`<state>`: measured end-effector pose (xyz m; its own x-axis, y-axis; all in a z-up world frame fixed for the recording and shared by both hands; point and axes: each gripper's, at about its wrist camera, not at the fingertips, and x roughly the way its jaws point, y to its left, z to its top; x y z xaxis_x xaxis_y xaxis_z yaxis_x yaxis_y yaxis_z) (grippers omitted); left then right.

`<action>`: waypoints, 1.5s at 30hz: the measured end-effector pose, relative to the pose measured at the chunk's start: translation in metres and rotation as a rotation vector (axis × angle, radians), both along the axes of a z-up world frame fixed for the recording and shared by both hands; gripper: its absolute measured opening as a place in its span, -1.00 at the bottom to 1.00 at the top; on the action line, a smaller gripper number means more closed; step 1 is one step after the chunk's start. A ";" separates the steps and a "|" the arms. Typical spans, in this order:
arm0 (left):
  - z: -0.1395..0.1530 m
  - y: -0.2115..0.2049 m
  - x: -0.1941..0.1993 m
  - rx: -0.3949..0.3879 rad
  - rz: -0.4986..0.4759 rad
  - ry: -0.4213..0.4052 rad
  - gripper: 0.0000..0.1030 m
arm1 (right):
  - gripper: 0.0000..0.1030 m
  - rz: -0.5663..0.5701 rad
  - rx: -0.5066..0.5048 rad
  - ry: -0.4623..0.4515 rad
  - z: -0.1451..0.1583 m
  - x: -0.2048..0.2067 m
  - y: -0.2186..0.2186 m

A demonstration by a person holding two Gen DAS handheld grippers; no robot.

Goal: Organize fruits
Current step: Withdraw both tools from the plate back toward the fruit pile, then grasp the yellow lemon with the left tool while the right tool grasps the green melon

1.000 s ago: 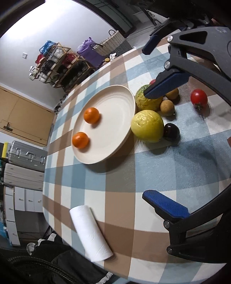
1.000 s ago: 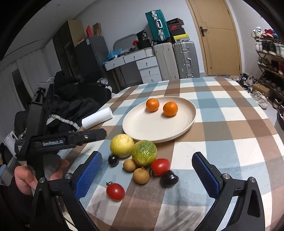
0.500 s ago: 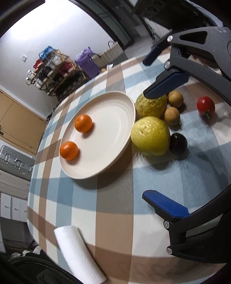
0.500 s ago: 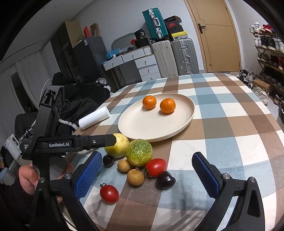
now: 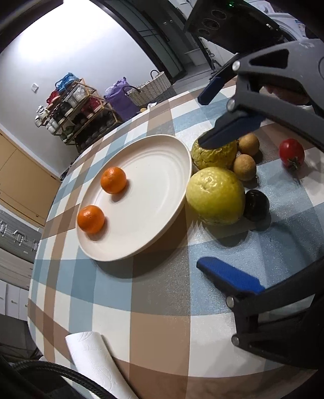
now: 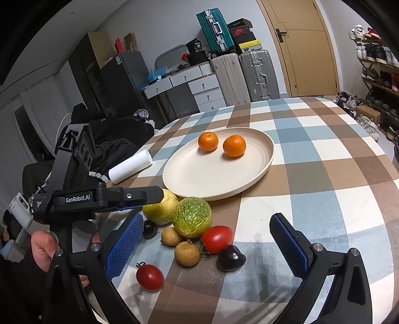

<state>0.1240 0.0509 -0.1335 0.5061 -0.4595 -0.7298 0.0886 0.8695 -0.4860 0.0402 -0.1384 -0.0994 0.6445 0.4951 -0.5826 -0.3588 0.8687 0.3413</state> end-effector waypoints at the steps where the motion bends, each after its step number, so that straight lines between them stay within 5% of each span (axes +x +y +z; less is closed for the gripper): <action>1: 0.000 0.000 -0.001 -0.005 0.000 -0.004 0.63 | 1.00 0.001 0.001 0.000 0.000 0.000 0.000; 9: -0.008 0.005 0.001 -0.105 -0.040 0.028 -0.11 | 1.00 0.009 -0.007 0.003 -0.002 0.002 0.004; 19: 0.003 -0.005 -0.005 0.011 -0.036 0.001 -0.11 | 1.00 0.003 -0.030 0.009 -0.004 0.003 0.006; 35: 0.024 0.029 -0.014 -0.074 -0.002 -0.032 -0.11 | 1.00 0.005 -0.138 -0.001 0.003 0.013 0.023; 45: 0.028 0.056 -0.029 -0.096 0.039 -0.045 -0.11 | 0.99 0.065 -0.110 0.096 -0.006 0.039 0.035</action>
<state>0.0951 0.1072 -0.1052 0.5563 -0.5055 -0.6595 0.0788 0.8222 -0.5637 0.0796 -0.1035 -0.1058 0.5516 0.4637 -0.6933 -0.3859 0.8788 0.2807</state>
